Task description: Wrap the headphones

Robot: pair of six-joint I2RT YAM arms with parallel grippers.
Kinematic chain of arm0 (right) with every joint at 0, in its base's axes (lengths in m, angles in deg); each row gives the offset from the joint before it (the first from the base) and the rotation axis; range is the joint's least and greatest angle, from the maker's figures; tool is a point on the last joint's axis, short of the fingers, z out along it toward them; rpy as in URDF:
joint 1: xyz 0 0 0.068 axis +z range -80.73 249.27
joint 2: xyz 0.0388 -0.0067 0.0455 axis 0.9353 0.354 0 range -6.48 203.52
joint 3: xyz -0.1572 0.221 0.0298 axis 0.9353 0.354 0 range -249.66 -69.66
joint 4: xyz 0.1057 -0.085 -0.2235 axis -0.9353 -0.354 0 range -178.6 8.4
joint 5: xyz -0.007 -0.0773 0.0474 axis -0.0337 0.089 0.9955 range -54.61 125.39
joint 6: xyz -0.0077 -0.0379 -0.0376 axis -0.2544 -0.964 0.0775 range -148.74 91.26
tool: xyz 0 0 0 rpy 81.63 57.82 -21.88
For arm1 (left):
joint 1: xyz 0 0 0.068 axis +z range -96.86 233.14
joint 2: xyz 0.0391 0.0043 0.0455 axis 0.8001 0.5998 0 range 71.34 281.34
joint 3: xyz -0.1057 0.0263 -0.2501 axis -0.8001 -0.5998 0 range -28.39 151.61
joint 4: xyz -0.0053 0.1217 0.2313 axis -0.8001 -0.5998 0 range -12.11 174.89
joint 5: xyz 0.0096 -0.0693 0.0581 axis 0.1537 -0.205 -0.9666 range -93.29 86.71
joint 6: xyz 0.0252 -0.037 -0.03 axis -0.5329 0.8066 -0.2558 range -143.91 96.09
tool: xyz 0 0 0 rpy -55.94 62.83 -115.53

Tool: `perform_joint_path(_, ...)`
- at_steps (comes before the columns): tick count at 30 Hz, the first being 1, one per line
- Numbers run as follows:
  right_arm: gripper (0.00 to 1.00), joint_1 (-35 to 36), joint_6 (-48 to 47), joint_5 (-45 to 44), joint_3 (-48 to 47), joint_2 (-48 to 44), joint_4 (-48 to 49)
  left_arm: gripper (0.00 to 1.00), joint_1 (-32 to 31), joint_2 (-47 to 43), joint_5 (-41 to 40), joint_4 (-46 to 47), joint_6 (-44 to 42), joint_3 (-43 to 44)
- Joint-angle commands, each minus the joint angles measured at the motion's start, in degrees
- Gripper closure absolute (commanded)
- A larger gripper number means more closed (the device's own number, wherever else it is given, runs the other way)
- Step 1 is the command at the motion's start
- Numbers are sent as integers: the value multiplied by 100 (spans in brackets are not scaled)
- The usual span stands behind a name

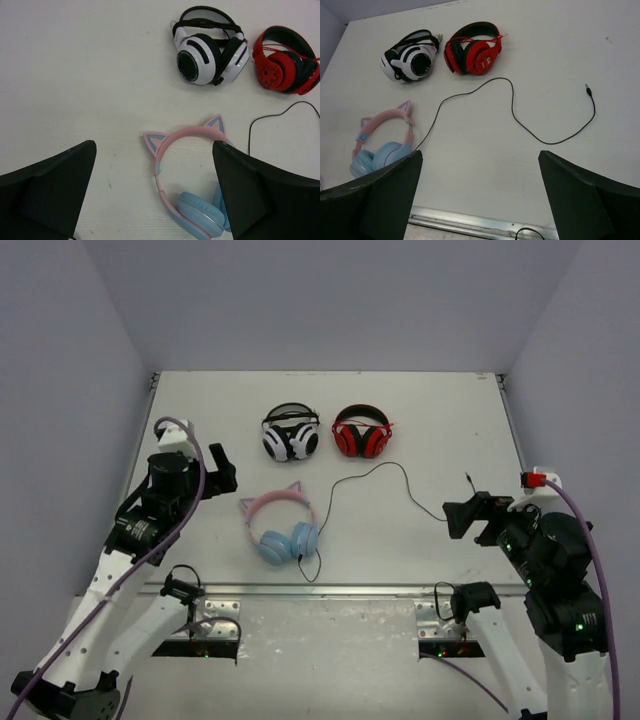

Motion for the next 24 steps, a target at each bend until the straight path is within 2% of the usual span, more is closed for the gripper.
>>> perform_joint_path(1,1,12,-201,501,79,-45,195,0,50,507,831,861,-446,-91)
perform_joint_path(2,1,12,-245,711,123,-54,300,0,50,649,1260,1072,-507,-118)
perform_joint_path(6,1,12,-272,1679,193,217,380,0,50,1746,1782,1039,-876,223)
perform_joint_path(7,1,12,-255,1767,211,271,372,0,50,2184,1748,952,-938,494)
perform_joint_path(9,1,12,-220,1926,316,341,459,0,-73,2512,1423,767,-1157,725)
perform_joint_path(10,1,12,-193,2092,369,333,581,0,-108,2749,1571,801,-1280,795)
perform_joint_path(12,1,12,-202,2225,448,307,670,0,-388,3013,1712,906,-1744,901)
perform_joint_path(15,1,12,-246,2243,448,263,740,0,-451,3715,2327,856,-2238,1190)
perform_joint_path(18,1,20,-298,2190,422,184,732,0,-539,4690,2714,722,-2501,1543)
perform_joint_path(20,1,29,-325,2208,413,96,723,1,-688,5017,2462,653,-2547,1657)
perform_joint_path(22,1,38,-334,2243,466,-9,758,8,-715,5518,2216,600,-2442,1789)
perform_joint_path(23,1,81,-342,2260,501,-123,793,15,-715,5641,2048,599,-2363,1763)
perform_joint_path(24,1,99,-343,2260,579,-185,863,17,-724,5825,1847,651,-2336,1641)
